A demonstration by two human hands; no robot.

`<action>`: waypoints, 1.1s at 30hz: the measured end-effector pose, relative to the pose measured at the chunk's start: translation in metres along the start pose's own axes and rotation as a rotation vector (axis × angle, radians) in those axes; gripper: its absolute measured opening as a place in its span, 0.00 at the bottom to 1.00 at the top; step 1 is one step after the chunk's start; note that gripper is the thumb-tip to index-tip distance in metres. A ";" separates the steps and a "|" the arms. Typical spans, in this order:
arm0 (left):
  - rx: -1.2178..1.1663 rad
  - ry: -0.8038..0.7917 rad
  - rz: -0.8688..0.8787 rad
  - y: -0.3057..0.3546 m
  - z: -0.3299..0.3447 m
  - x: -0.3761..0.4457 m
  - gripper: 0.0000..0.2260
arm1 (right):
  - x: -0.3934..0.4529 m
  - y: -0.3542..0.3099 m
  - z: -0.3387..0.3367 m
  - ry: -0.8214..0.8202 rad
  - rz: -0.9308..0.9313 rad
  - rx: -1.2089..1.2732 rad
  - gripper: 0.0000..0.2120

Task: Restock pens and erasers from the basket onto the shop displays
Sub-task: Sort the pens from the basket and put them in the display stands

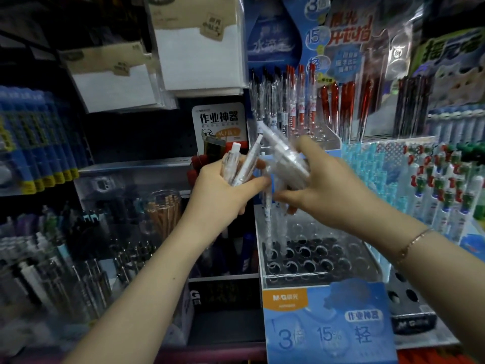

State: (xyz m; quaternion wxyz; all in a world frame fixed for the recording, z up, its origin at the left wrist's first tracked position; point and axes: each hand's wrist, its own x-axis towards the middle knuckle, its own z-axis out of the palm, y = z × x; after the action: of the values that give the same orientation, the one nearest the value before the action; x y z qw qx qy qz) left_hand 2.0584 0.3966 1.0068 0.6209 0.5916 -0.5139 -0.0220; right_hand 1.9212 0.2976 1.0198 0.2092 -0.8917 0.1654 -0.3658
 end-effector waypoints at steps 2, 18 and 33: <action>-0.010 0.006 -0.013 0.000 0.000 0.000 0.14 | 0.003 -0.003 0.001 -0.065 -0.001 -0.100 0.18; -0.359 -0.106 -0.168 0.038 0.007 -0.026 0.07 | -0.026 -0.021 -0.010 -0.086 0.081 0.576 0.09; -0.242 0.128 0.110 0.048 -0.006 -0.046 0.07 | -0.025 -0.019 -0.010 0.191 0.135 0.686 0.15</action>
State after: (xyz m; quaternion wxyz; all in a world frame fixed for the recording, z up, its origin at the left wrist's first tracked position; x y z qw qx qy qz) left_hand 2.0132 0.4447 1.0164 0.7195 0.4835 -0.4985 -0.0120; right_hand 1.8998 0.3225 1.0207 0.5035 -0.7185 0.1105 -0.4670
